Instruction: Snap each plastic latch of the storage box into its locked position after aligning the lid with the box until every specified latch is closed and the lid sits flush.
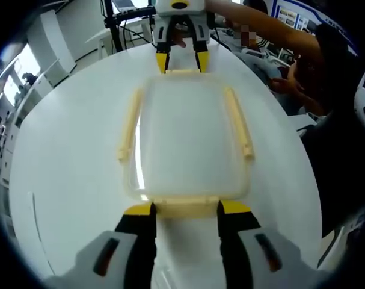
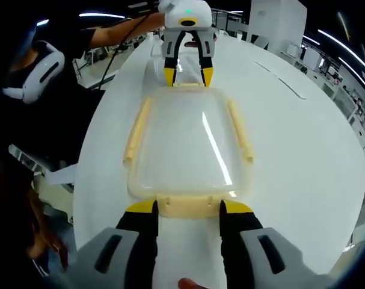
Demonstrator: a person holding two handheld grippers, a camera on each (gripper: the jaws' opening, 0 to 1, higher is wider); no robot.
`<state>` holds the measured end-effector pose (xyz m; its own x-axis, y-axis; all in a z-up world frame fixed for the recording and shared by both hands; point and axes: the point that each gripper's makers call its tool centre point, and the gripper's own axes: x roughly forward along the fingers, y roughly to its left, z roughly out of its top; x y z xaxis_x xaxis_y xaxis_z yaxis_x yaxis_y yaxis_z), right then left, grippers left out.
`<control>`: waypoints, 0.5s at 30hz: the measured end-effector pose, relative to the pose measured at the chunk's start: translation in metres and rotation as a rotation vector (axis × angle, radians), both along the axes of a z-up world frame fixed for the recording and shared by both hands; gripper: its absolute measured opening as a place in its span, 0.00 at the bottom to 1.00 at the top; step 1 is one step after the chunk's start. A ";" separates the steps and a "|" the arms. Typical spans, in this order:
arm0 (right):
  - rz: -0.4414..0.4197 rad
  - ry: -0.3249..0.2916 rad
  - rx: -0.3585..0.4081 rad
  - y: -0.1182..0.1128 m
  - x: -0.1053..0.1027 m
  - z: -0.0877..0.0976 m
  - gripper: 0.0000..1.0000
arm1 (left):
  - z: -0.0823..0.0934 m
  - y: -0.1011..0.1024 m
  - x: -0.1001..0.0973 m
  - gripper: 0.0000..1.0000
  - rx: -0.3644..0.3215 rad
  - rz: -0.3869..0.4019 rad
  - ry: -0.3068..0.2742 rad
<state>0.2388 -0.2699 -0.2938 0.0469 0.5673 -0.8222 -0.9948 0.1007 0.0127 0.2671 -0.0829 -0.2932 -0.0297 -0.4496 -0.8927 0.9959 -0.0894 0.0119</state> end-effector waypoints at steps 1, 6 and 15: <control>0.000 0.000 -0.001 0.000 0.000 0.000 0.39 | 0.000 0.000 0.000 0.39 0.000 0.000 0.000; 0.000 0.002 -0.010 0.000 0.001 -0.001 0.40 | 0.000 0.000 0.000 0.39 0.000 0.002 0.001; -0.002 0.005 -0.029 0.000 -0.001 -0.003 0.40 | 0.002 0.000 0.003 0.39 0.001 0.002 0.002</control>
